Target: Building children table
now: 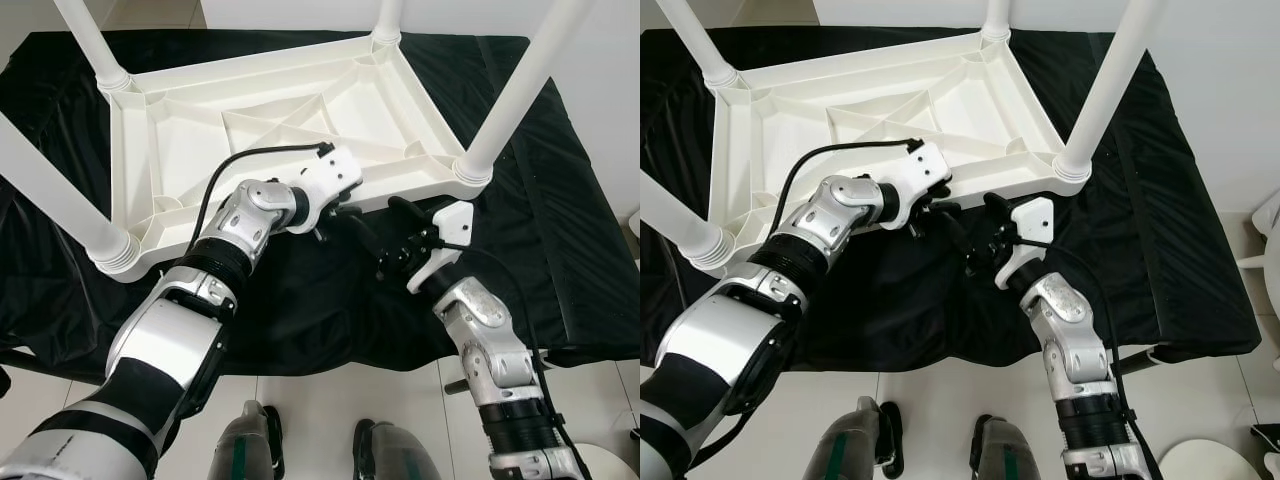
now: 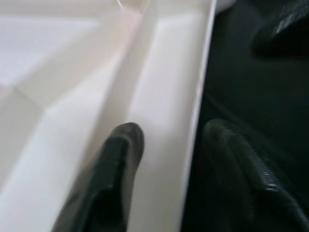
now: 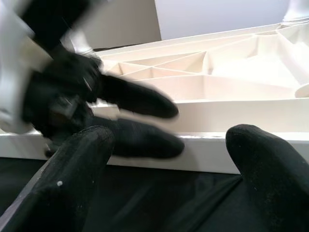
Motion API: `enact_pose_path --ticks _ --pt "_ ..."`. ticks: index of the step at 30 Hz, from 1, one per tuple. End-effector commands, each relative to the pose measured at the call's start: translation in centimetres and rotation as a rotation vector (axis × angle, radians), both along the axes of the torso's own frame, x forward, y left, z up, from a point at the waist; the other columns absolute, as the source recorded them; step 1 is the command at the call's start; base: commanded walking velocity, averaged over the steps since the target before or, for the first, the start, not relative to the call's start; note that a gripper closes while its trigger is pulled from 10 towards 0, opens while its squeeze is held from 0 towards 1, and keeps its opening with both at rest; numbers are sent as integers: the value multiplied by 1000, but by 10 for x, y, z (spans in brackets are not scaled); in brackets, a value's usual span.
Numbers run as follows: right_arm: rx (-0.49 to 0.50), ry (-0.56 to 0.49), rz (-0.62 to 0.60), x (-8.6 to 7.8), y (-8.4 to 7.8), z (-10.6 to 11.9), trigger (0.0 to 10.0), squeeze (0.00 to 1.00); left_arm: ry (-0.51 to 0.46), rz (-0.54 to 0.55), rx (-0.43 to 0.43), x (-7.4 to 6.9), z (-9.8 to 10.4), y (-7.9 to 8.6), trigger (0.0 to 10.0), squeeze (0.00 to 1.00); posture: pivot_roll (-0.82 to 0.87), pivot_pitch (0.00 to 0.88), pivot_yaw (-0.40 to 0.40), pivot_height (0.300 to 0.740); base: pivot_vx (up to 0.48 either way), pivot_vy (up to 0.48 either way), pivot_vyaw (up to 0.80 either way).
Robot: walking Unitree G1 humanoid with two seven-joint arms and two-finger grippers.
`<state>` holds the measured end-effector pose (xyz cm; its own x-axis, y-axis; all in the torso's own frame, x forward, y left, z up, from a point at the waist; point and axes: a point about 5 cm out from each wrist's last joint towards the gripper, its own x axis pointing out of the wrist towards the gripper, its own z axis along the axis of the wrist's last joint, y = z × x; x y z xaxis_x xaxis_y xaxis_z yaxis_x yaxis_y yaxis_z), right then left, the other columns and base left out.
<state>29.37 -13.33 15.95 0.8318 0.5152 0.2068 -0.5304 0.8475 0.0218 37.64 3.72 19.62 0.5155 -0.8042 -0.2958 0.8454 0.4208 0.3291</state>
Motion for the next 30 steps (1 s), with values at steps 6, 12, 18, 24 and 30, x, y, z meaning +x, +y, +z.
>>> enact_pose_path --ticks 6,12,18,24,30 --pt "28 19 -79 10 -3 0 10000 0 -131 209 -170 2 29 17 10000 0 -32 91 2 740 0 0 0" --pt "42 20 -103 15 -1 2 10000 0 -182 266 -288 -10 49 31 10000 0 -22 78 -14 740 0 0 0" --pt "44 -20 -126 21 -7 9 10000 0 -194 302 -391 -29 53 38 10000 0 -12 59 -39 740 0 0 0" --pt "52 -90 -240 38 -29 27 10000 0 -216 358 -440 -58 51 45 10000 0 3 54 -64 740 0 0 0" --pt "70 -130 -405 51 -55 42 10000 0 -196 421 -405 -77 34 50 10000 0 13 53 -77 740 0 0 0"
